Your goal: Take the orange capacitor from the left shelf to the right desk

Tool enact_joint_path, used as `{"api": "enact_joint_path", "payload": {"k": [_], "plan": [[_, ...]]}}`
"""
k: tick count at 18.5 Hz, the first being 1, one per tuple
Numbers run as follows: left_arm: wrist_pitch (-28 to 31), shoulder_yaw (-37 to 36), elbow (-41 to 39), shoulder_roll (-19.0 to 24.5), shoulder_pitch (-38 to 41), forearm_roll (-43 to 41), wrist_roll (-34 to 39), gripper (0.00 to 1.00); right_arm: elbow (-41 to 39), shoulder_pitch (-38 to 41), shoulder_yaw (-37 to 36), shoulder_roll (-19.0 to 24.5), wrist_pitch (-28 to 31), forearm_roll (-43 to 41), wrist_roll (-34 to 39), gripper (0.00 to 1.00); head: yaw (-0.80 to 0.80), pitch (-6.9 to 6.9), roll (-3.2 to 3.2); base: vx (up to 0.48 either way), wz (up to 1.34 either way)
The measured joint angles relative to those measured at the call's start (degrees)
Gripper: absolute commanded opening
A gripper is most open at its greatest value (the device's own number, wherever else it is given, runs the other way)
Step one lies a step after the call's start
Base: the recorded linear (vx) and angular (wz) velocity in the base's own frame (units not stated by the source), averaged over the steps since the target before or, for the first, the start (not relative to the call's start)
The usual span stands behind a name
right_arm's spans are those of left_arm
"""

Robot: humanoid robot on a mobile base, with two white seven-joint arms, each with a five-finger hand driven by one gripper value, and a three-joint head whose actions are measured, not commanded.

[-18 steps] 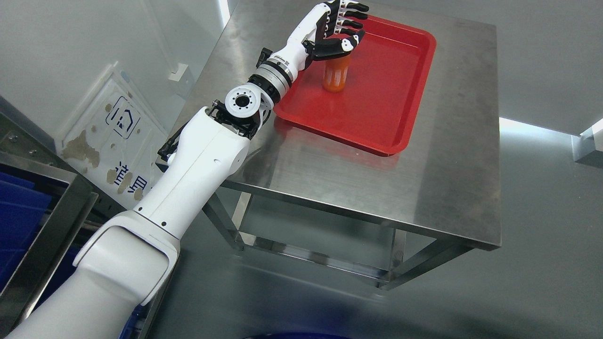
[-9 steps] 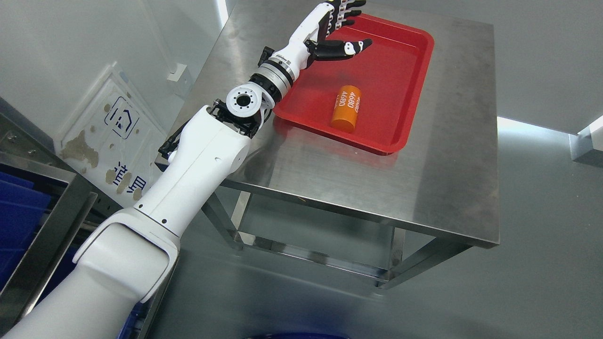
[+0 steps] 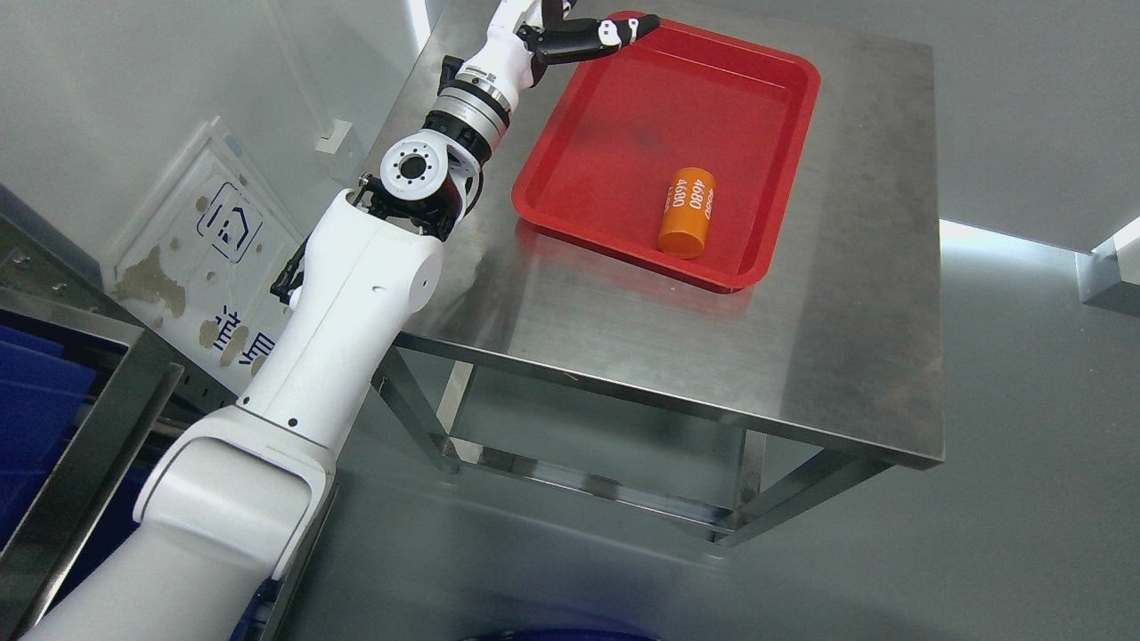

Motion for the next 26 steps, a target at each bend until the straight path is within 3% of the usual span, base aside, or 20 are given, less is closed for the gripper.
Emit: {"api": "enact_joint_path", "payload": {"k": [9, 14, 26], "plan": [[6.9, 7.1, -15.6, 3.4, 13.4, -2.5, -0.2, 0.99, 0.0, 0.0, 0.0, 0.0, 0.0, 0.0, 0.0, 1.0, 0.0, 0.0, 0.0, 0.0, 0.0], [7.8, 9.7, -22.4, 5.2, 18.0, -2.8, -0.2, 1.0, 0.0, 0.0, 0.0, 0.0, 0.0, 0.0, 0.0, 1.0, 0.0, 0.0, 0.0, 0.0, 0.0], [7.9, 13.4, -30.0, 7.1, 22.2, -3.0, -0.3, 1.0, 0.0, 0.0, 0.0, 0.0, 0.0, 0.0, 0.0, 1.0, 0.0, 0.0, 0.0, 0.0, 0.0]]}}
